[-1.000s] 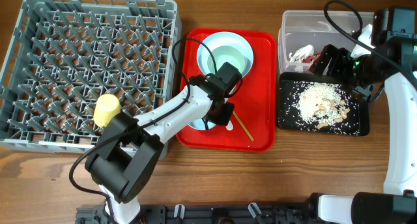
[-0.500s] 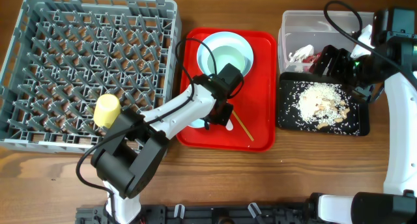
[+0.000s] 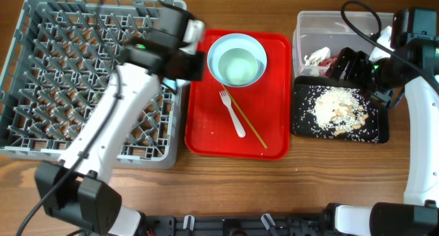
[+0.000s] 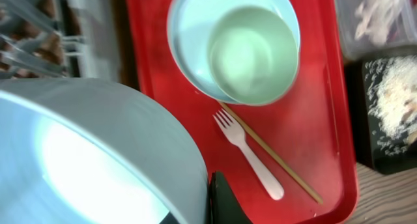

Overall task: Sort waste into correct bins and load items into the dishwasher rack
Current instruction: 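Carry the small bowl into the rack and release it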

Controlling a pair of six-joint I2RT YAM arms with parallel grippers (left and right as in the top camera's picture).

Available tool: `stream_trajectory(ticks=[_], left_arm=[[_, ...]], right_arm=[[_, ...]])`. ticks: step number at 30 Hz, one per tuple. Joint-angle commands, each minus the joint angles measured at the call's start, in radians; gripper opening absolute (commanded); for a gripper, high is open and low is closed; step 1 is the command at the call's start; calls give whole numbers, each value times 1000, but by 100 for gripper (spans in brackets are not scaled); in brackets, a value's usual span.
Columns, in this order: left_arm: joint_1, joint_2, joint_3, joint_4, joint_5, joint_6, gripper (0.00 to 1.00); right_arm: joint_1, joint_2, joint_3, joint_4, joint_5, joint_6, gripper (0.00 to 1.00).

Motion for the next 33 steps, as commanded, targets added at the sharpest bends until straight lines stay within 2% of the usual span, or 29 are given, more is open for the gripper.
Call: stream_trajectory(ticks=[1,7,16,23,29,33], left_arm=[[208,-6,11,11,388,163,4],[460,48,11,68,763,194,4],[619,198,11,161,1041,193,4],[690,298,11,198,1057,193,4],[699,362,11,209,1086,194,4],[728,364,11,195,1022,193,4]], right_arm=[[-3,-10,15,-1,-13,-3,100],[-3,-10,15,-2,-13,-3,100],[-3,-10,15,-8,-13,-3,100],[-3,-10,15,-9,-13,-3,100],[-3,-10,15,-9,-13,-2,100],[-3,-10,15,-10,-13,-3,100]])
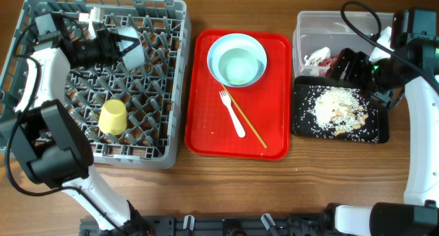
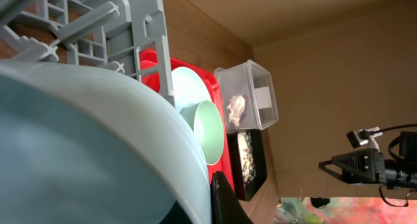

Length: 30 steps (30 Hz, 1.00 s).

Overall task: Sort waste into correct bins and load items into the dishwasher rack
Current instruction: 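Carry the small bowl into the rack and release it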

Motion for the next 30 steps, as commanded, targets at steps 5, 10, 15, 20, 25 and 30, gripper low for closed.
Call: stream_trajectory(ticks=[5,10,15,20,25,30], left_arm=[[108,26,9,-97,-51,11,36],[173,26,9,-224,-225,11,76],[229,19,10,-256,-230,7,100],[277,-56,10,-267,-231,3,100],[230,-188,10,-264,-232,3,100],[14,-267,10,-258,-401,-19,100]], right_arm=[[-3,-10,16,-1,-13,-2,100],[-3,-10,16,0,-13,-2,100],[-3,-10,16,-1,-13,-3,100],[-3,-10,16,-1,-12,-8,100],[-3,-10,16,-2,13,-11,100],[-3,-10,16,-12,53,-10,100]])
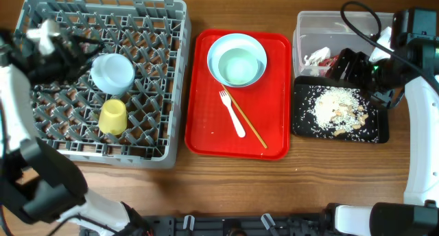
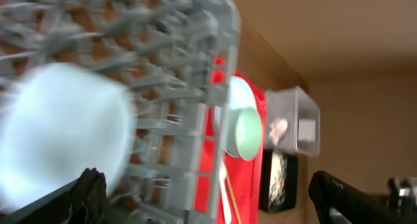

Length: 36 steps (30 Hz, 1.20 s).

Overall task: Sort waste into correct bins and load items into the dishwasher rack
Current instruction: 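Carry the small bowl into the rack and release it, then move the left gripper to the green bowl on the plate and grip its rim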

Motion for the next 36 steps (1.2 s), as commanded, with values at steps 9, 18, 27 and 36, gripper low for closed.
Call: stream_trajectory(ticks=[9,18,27,36], left_arm=[[-708,-29,7,211,-620,-28,100],[-976,-3,185,317,-773,-209,100],[-995,186,194,431,-814,-204,100],[-1066,407,194,423,-814,-204,92]], right_arm=[[-3,-10,16,-15,70,1,100],[-3,-10,16,-29,69,-1,100],[-3,-10,16,-40,69,0,100],[-3,-10,16,-40,69,-2,100]])
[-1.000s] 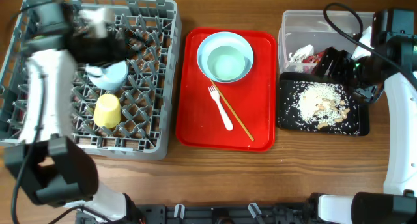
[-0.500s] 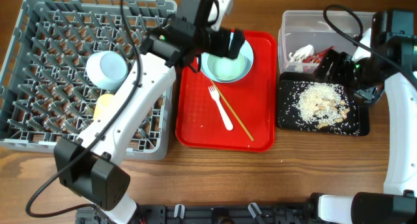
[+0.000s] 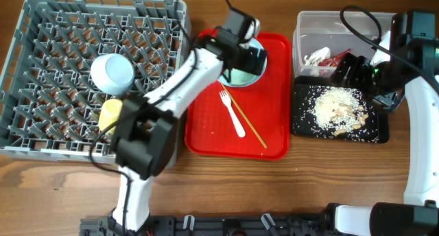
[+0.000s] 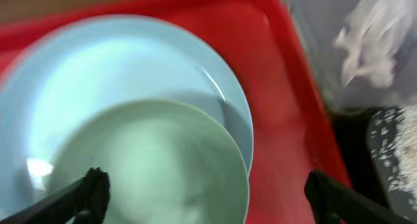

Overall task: Sort waste into correct bins and load items into the dishwasher rack
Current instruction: 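Move the left gripper to the green bowl on the plate and grip its rim, then lift the green bowl with the left gripper and carry it to the rack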

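Observation:
A pale green bowl (image 4: 150, 165) sits inside a light-blue bowl (image 4: 98, 74) at the back of the red tray (image 3: 206, 126). My left gripper (image 4: 208, 190) hovers open just above them, one finger on each side of the green bowl's right half. On the tray in front of them lie a white fork (image 3: 232, 113) and a wooden chopstick (image 3: 248, 124). Another light-blue bowl (image 3: 113, 73) rests upside down in the grey dishwasher rack (image 3: 41, 30), with a yellow cup (image 3: 110, 115) in front of it. My right gripper (image 3: 347, 68) hangs at the clear bin's front edge.
The clear bin (image 3: 322, 27) at the back right holds white and red scraps. A black tray (image 3: 302, 123) scattered with rice lies just in front of it. Bare wooden table runs along the front edge.
My left gripper has gone from the rack's left side, beside the upturned light-blue bowl, to the stacked bowls on the red tray, still open. The right gripper has shifted slightly.
My left gripper held a light-blue bowl at the rack's right edge, then over the back left of the rack. After that the bowl lay upside down in the rack with the gripper open beside it. Now the gripper is over the tray's bowls.

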Controlling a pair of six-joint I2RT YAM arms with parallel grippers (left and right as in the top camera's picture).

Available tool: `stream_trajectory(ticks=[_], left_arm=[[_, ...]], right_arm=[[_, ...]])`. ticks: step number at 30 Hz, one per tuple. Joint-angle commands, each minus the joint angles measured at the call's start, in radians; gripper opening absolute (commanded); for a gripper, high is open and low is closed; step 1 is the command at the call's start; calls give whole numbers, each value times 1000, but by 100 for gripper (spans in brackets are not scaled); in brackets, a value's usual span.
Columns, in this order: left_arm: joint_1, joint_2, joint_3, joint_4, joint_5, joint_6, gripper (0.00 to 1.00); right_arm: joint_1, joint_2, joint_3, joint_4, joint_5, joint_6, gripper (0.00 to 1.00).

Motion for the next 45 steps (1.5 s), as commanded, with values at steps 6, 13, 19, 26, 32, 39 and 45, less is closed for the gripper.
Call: stream_trajectory(ticks=[6,13,19,26,32,39,45], left_arm=[[-61,98,5,-55,-86,-6,69],[-82,111,3,-104,-179,-6,33],[-86,111,4,-117,-178,-6,8],[-93,106,4,-177,-178,-6,4],[-92,29,6,-195,-178,-6,4],[-52,-137,6,-197,-150,-6,4],[55,-211,6,-207,140,-6,4]], right_arm=[[-3,-10,16,-2,24,-2,100],[-3,-10,16,-2,24,-2,100],[-3,-10,16,-2,24,-3,100],[-3,-10,16,-2,24,-3,100],[-3,-10,16,-9,24,-3,100],[-3,-10,16,-8,25,-3,100],[-3,-10,16,-8,25,-3,100]])
